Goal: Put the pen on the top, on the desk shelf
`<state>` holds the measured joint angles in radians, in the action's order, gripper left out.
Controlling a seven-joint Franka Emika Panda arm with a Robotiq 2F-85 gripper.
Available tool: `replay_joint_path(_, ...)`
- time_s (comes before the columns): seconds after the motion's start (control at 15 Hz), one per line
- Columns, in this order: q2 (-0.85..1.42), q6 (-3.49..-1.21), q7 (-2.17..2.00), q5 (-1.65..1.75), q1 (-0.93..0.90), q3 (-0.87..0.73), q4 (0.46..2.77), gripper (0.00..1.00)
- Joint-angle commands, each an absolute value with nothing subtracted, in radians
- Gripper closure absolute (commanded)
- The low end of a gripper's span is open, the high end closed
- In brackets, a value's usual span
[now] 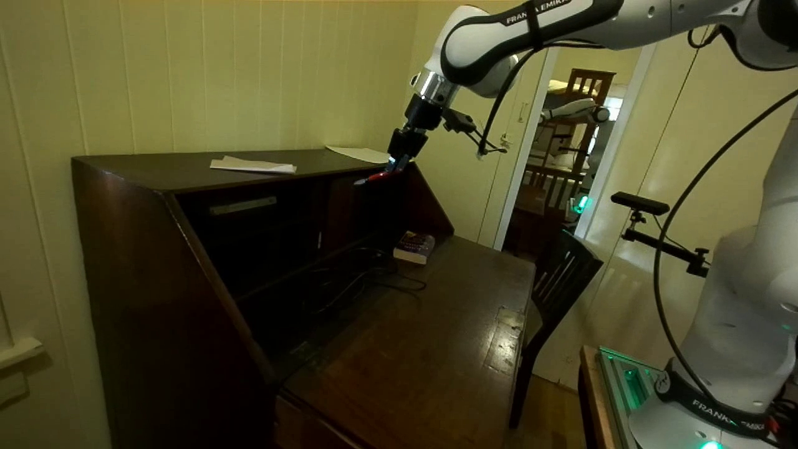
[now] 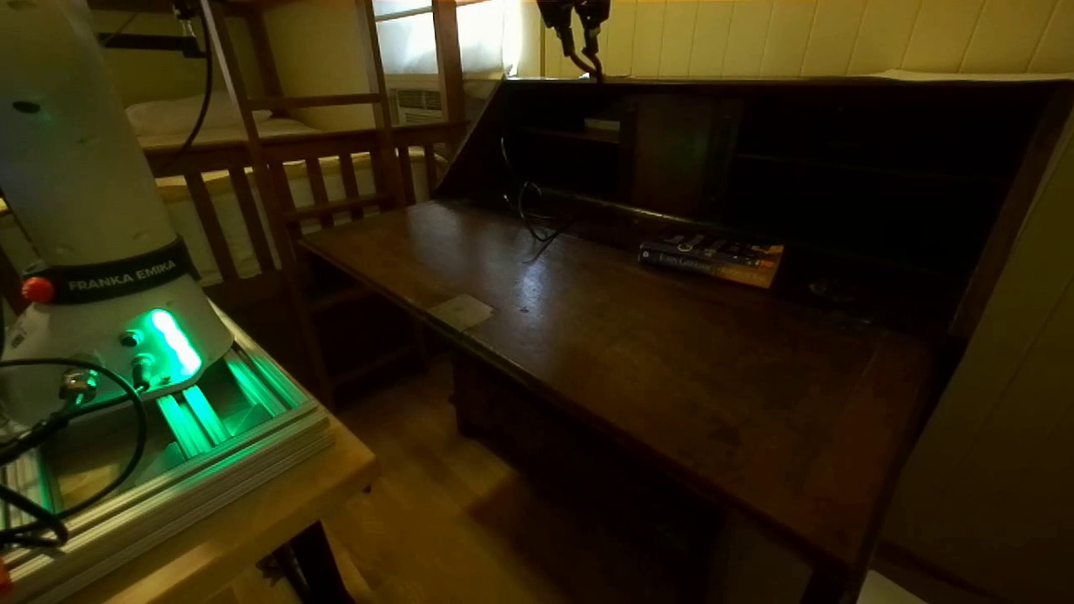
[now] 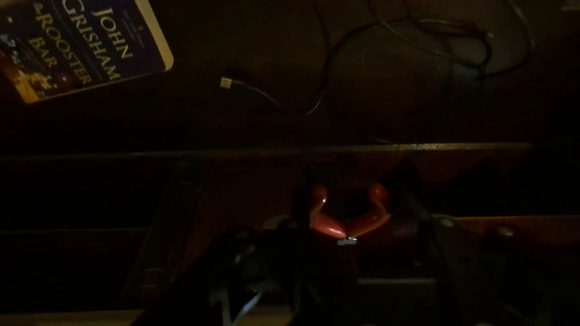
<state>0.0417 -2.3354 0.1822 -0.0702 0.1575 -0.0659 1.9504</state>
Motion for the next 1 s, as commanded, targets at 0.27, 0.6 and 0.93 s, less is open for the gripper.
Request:
replay_joint_path(0.27, -0.110, -2.360, -0.012, 0.109, 0.090, -0.052, 2.208, 0.51)
replay_joint_path(0.6, -0.192, -2.390, -0.071, 0.145, 0.084, -0.034, 2.319, 0.51)
replay_joint_path(0.93, -0.138, -2.523, -0.019, 0.115, 0.092, -0.069, 2.301, 0.76)
